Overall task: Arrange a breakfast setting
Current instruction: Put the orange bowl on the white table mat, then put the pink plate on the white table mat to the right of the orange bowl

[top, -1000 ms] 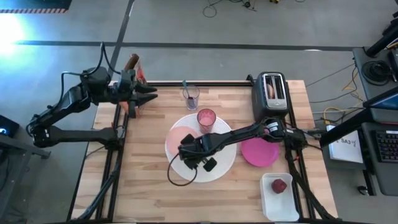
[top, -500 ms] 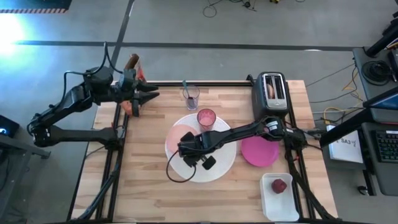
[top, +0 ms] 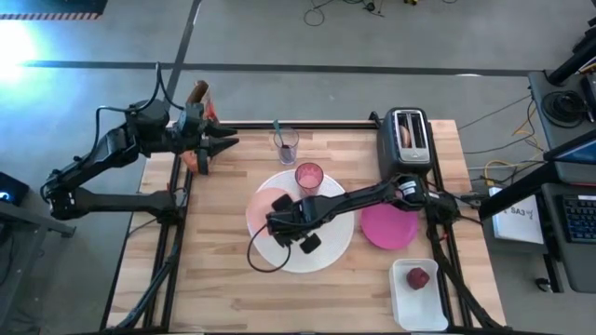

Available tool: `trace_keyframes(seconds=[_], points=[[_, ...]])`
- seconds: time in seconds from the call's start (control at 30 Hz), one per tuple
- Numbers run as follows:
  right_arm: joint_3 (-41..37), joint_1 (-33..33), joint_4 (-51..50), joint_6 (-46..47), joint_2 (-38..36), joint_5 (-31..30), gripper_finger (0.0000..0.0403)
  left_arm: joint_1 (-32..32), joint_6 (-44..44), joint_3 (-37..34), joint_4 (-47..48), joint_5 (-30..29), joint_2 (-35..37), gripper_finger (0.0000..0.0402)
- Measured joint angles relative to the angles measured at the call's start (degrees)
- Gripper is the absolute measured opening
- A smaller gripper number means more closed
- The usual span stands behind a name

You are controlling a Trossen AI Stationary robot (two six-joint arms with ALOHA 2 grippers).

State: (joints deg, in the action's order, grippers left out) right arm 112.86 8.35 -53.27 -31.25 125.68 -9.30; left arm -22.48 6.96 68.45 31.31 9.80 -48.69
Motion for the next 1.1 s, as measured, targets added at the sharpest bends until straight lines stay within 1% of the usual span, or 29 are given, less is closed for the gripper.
trace_keyframes(seconds=[0.07,0.17,0.37,0.5,0.63,0.7,0.77,0.9,1.0,1.1], points=[[0.83,0.25,-0.68,1.2,-0.14,-1.15,0.0115,0.0,0.0,0.0,0.01,0.0,0.0,0.0107],[4.08,0.55,-2.67,3.9,-0.63,-1.2,0.0118,-0.01,-0.42,0.0,0.03,0.01,0.0,0.0107],[10.2,0.85,-12.36,10.16,-0.86,-1.01,0.0117,-0.02,-0.63,0.0,0.04,0.02,0.0,0.0107],[13.64,0.78,-23.47,20.06,-0.82,-0.44,0.0118,0.0,-0.54,0.0,0.17,0.07,0.02,0.0107],[14.27,1.2,-32.94,31.19,-0.84,4.01,0.0114,0.0,-0.46,0.0,0.92,0.13,0.02,0.0107],[13.56,2.0,-36.48,34.5,-0.94,5.6,0.0114,0.0,-0.46,-0.02,1.49,0.13,0.02,0.0107],[11.78,3.27,-36.73,36.31,-1.89,5.94,0.0115,0.0,-0.46,-0.01,2.01,0.14,0.02,0.0107],[6.88,5.53,-36.42,38.89,-6.4,7.85,0.0121,-0.02,-0.46,-0.02,2.96,0.15,0.09,0.0107],[0.58,6.24,-34.48,43.21,-11.07,7.34,0.0123,-0.02,-1.06,-0.02,3.21,0.16,0.26,0.0107],[-9.21,6.69,-28.96,48.81,-17.5,6.2,0.0123,-0.02,-1.79,-0.02,3.23,0.17,0.37,0.0107]])
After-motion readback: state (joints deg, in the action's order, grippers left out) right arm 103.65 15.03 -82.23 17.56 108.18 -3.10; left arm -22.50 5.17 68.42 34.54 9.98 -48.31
